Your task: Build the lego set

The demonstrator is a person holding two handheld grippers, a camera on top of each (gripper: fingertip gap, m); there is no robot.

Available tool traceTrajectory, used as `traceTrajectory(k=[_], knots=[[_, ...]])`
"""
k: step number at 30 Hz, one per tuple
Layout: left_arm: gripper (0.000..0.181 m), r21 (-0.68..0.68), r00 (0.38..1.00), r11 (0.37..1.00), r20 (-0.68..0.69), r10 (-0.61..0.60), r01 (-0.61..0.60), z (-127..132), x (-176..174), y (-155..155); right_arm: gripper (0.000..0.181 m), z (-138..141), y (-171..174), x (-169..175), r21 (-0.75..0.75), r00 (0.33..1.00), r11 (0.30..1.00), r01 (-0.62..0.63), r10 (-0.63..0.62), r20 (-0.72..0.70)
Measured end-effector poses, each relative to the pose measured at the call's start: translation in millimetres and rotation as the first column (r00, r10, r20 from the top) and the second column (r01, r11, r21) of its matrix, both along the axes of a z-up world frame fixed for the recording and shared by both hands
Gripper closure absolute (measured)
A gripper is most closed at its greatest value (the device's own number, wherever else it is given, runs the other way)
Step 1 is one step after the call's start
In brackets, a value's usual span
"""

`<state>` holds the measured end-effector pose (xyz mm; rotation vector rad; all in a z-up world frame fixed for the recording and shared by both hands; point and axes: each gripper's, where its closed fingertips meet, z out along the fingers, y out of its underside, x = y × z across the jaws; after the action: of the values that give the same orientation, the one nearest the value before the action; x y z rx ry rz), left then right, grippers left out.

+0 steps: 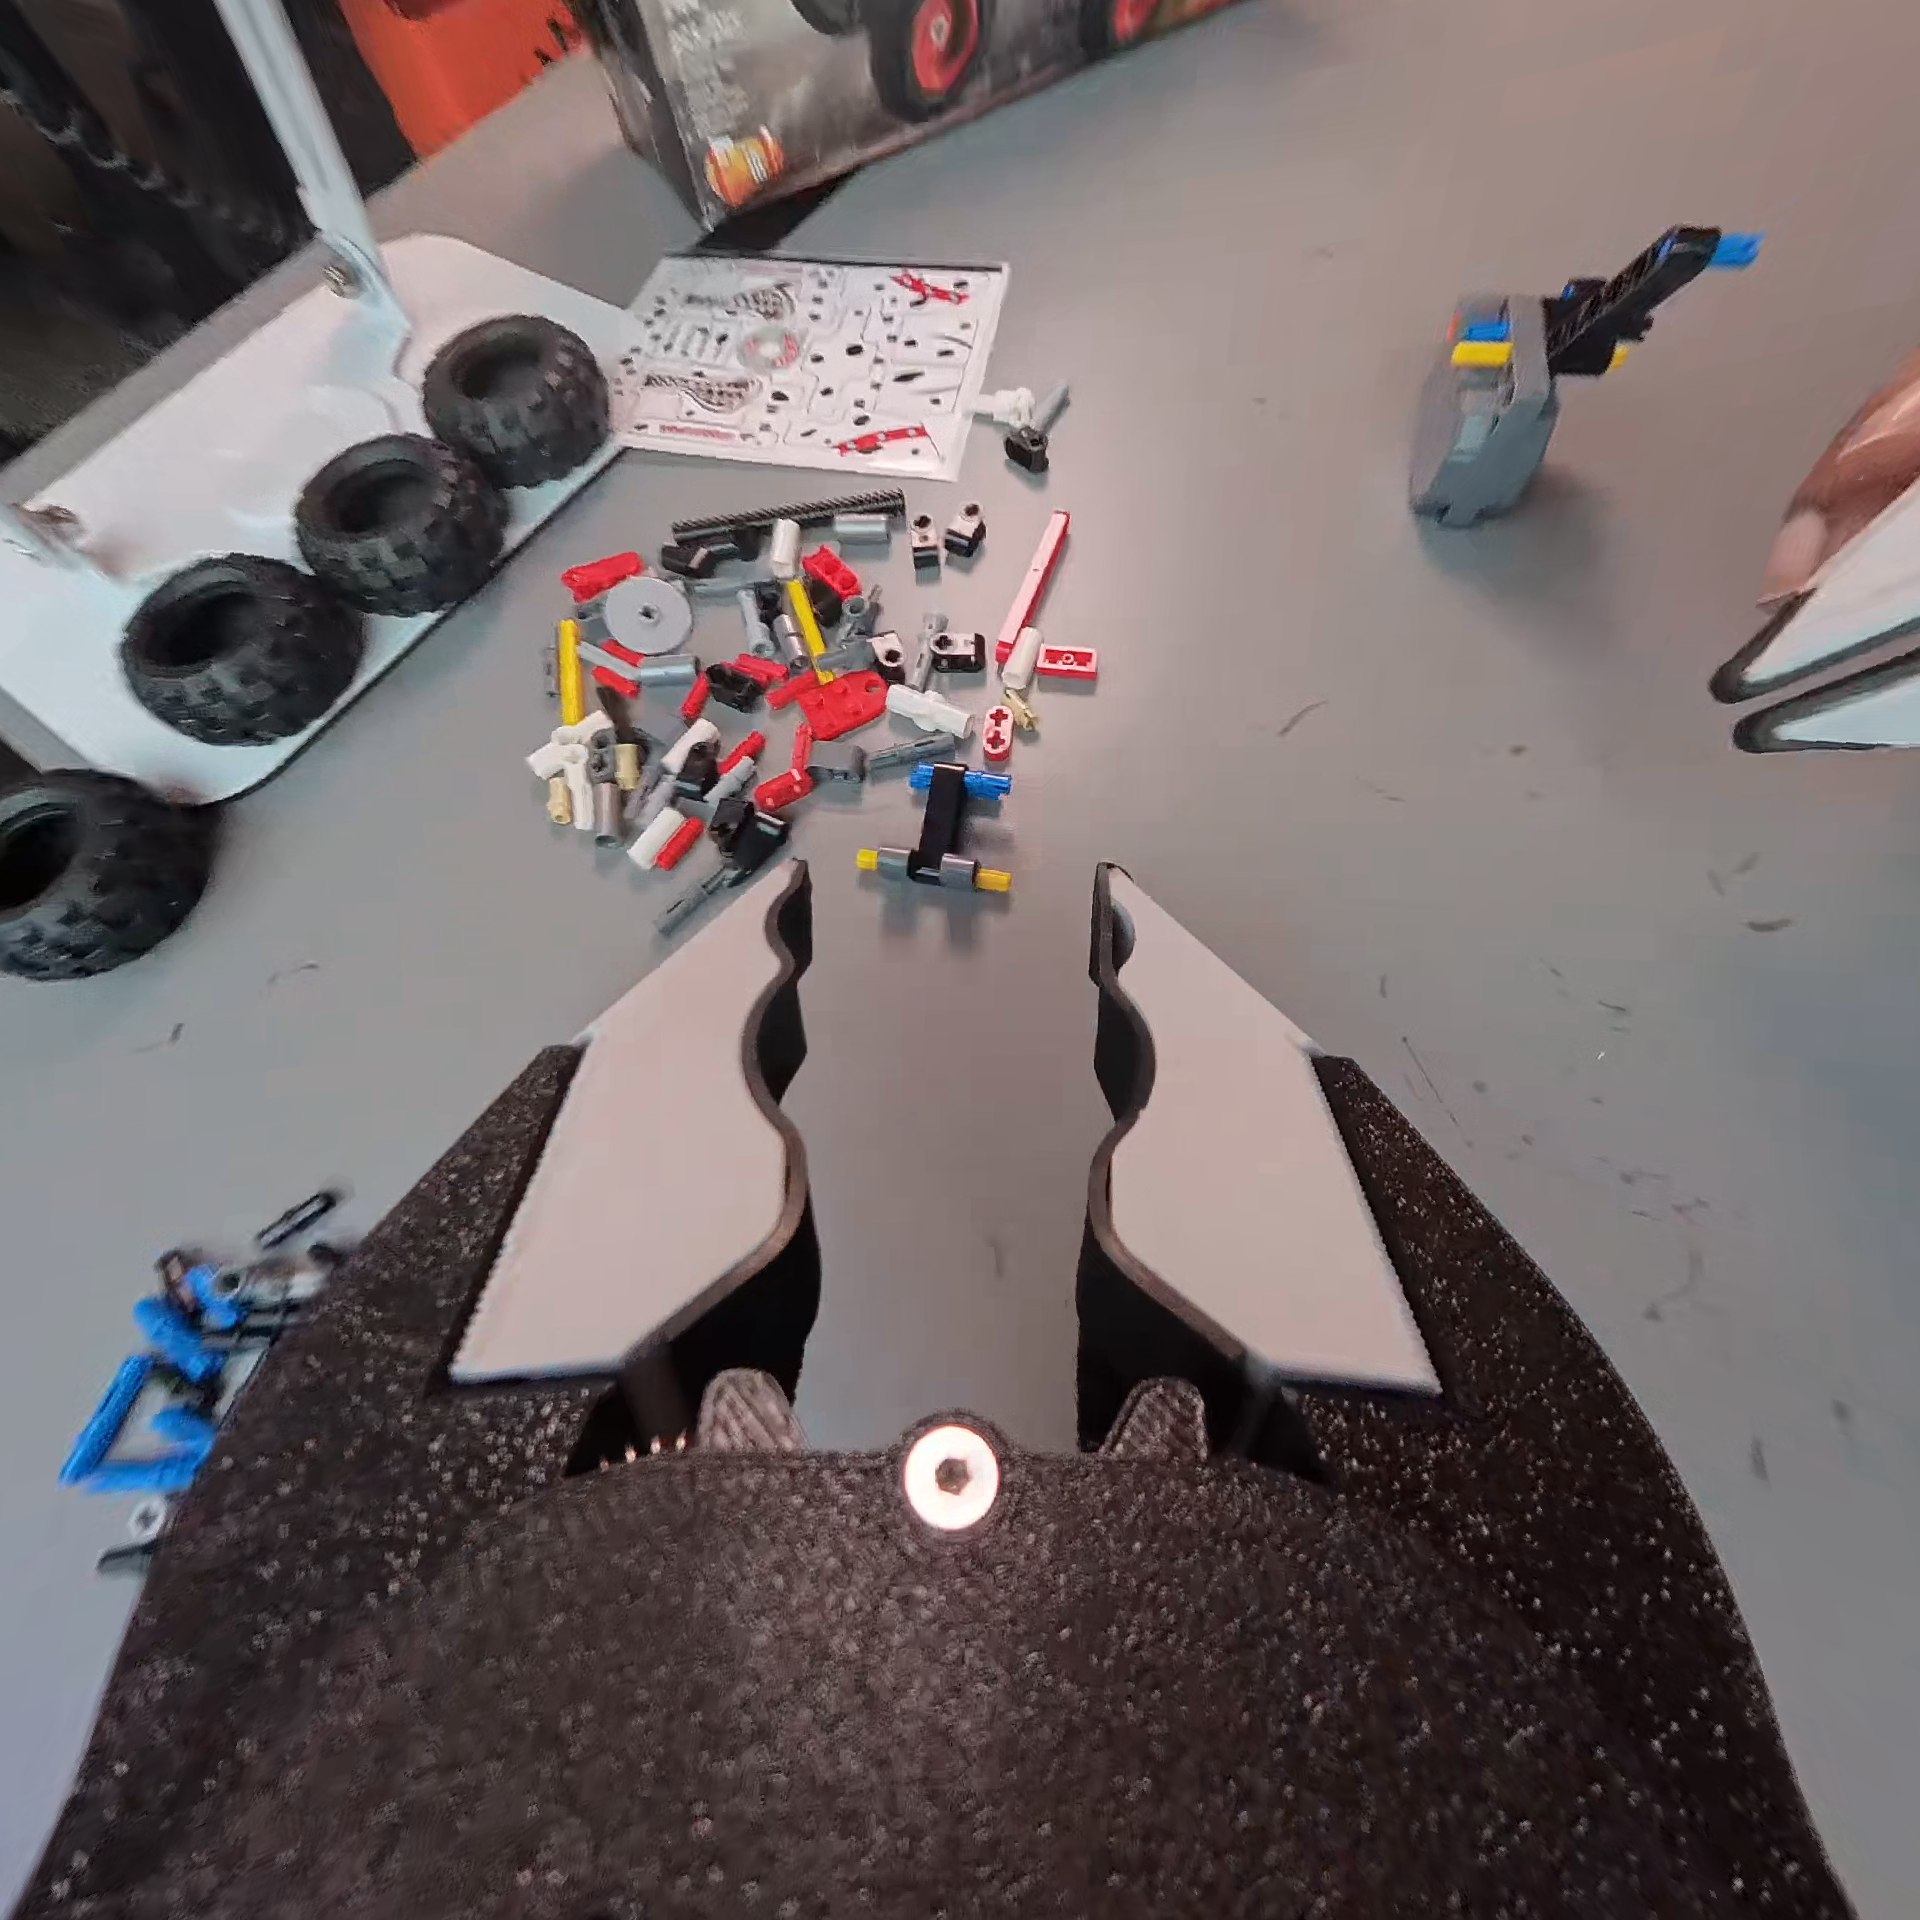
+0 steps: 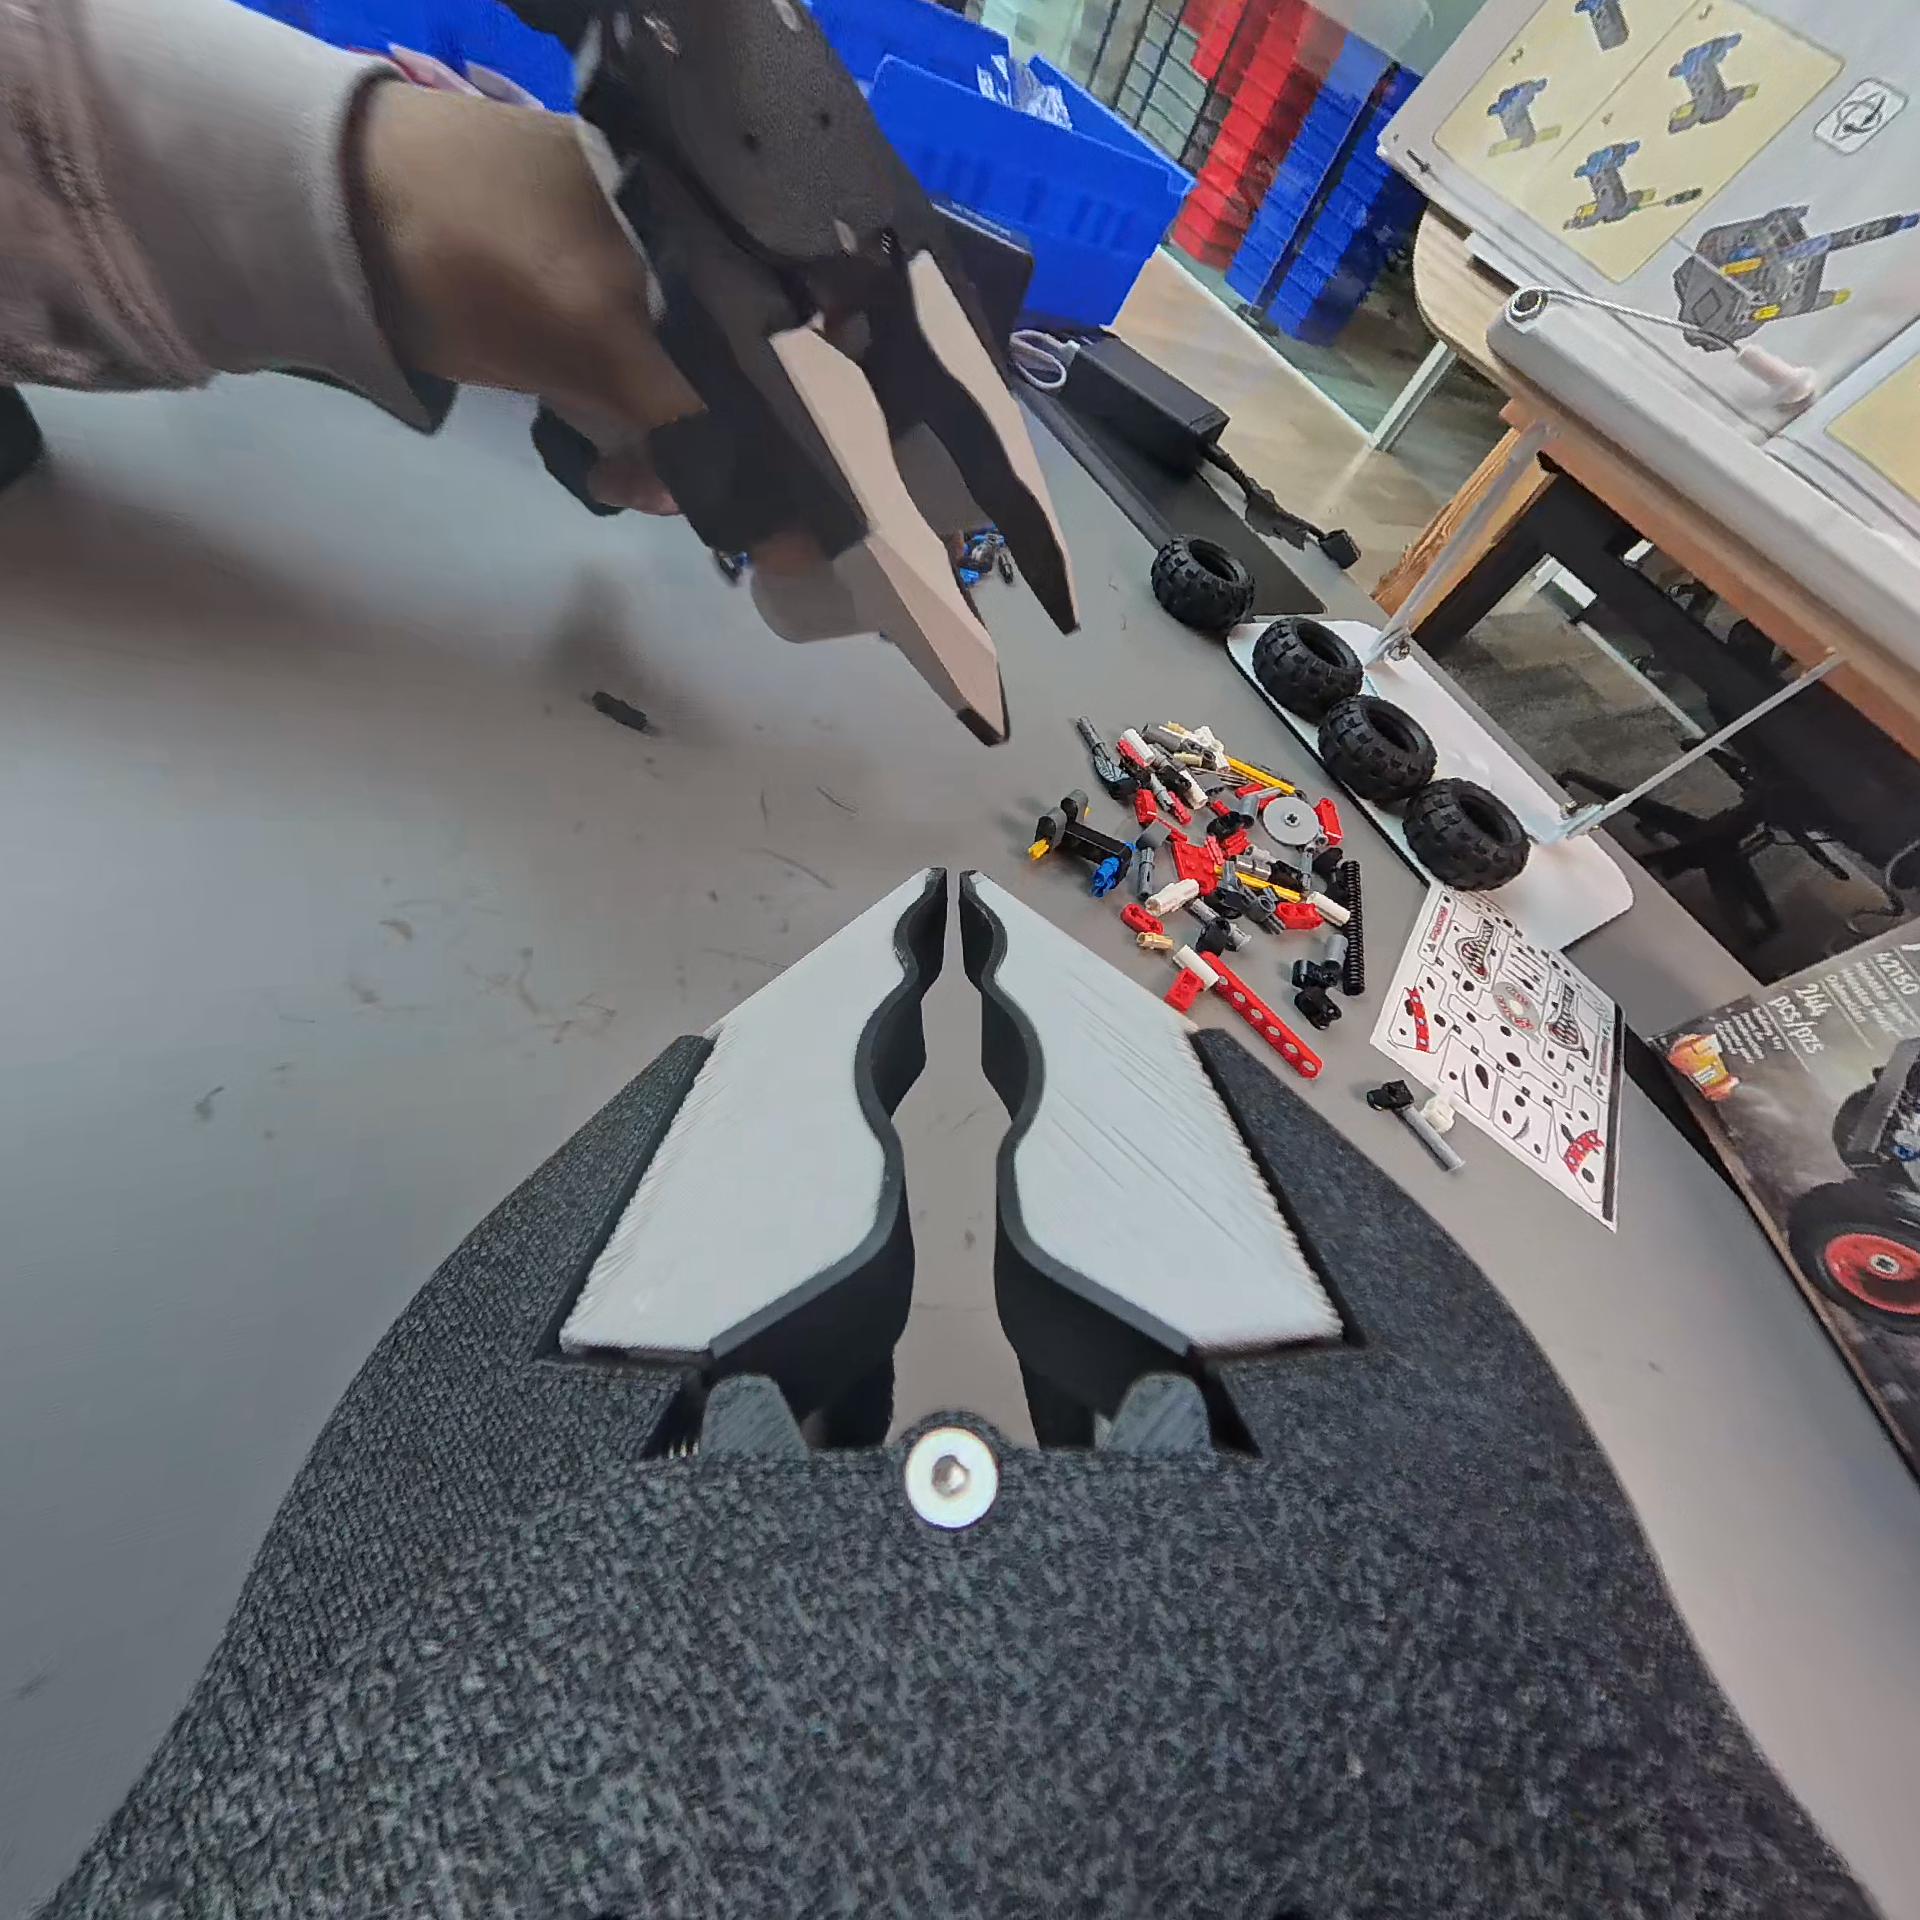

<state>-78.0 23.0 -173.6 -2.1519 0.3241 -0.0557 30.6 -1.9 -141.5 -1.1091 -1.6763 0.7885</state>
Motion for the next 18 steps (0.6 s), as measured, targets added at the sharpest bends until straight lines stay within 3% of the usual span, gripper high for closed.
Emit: traceTrajectory(k=[4, 6, 10, 12, 14, 16, 18], knots=[[0.132, -0.217, 0.996, 0.972, 0.019, -0.087, 0.089, -39, 7, 26, 0.179, -3, 6, 3, 0.002, 1.0, 1.0, 0.009, -0.009, 0.002], [0.144, -0.25, 0.995, 0.964, -0.021, -0.101, 0.092, -49, 4, 33, 0.179, -3, 8, 4, 0.005, 1.0, 1.0, 0.012, -0.012, 0.002], [0.146, -0.232, 0.992, 0.966, -0.014, -0.124, 0.118, -43, 9, 30, 0.179, 0, 6, 4, 0.002, 1.0, 1.0, 0.003, -0.003, -0.014], [0.146, -0.147, 0.969, 0.97, 0.184, -0.165, 0.193, -20, 34, 17, 0.179, 7, 5, 4, -0.011, 0.998, 1.0, -0.004, 0.003, -0.06], [0.146, 0.002, 0.864, 0.959, 0.433, -0.258, 0.285, 20, 66, -6, 0.172, 21, 1, 4, -0.023, 0.99, 0.999, -0.032, 0.028, -0.141], [0.146, 0.144, 0.682, 0.929, 0.642, -0.35, 0.341, 59, 90, -37, 0.164, 38, -9, 7, -0.03, 0.968, 0.995, -0.09, 0.081, -0.239], [0.147, 0.249, 0.493, 0.9, 0.767, -0.409, 0.359, 87, 105, -66, 0.161, 54, -24, 11, -0.043, 0.936, 0.984, -0.172, 0.15, -0.318]])
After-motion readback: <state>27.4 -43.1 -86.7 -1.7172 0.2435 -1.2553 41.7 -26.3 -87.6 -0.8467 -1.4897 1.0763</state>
